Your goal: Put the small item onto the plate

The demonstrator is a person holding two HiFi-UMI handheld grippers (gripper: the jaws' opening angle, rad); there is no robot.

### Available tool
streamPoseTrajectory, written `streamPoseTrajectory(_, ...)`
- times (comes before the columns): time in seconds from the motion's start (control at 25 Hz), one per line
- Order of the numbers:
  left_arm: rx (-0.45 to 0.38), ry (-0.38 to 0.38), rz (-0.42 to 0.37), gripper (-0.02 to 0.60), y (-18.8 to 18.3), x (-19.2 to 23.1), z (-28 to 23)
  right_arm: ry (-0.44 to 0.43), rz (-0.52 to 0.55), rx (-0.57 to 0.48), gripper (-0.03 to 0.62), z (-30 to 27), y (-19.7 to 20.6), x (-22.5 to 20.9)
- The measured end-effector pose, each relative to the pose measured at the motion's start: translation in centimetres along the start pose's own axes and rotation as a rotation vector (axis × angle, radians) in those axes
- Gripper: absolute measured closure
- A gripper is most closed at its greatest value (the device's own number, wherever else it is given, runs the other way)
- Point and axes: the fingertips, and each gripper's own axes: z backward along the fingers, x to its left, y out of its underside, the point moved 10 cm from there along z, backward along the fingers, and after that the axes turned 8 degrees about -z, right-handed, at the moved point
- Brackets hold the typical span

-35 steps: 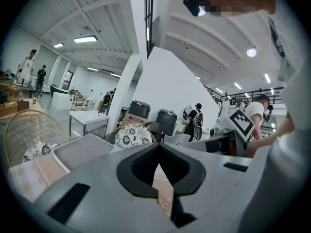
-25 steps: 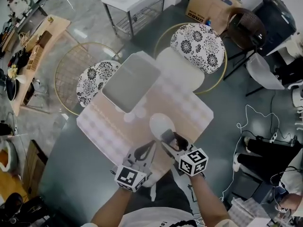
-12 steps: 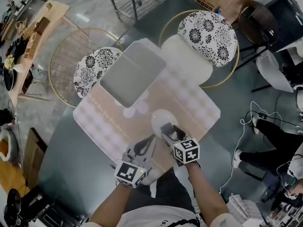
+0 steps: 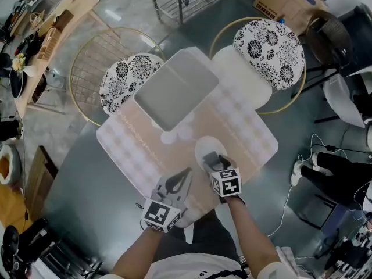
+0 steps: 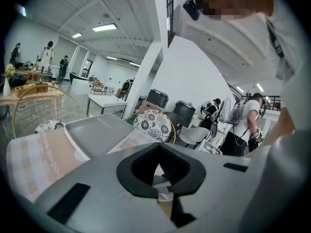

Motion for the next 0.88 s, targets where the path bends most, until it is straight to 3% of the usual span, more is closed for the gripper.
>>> streamPoseTrajectory(0.4,0.024,-0.001,0.018,0.577,0.0,-0.4,1.4,0.005,0.075,-0.04,0.303,2.3,-2.6,1.6)
streamPoseTrajectory(0.6,0.035,0.026,0.0,0.577,-1.8,-1.6,2.1,-0.1,0.08,-0.127,0.304,6.8,-4.1,4.2)
streamPoseTrajectory(0.88,0.031,0.04,-0.016,0.577,-5.8,-3.8,4.5,-0.242,0.054,-0.383,0.509,15.3,-6.1,8.6)
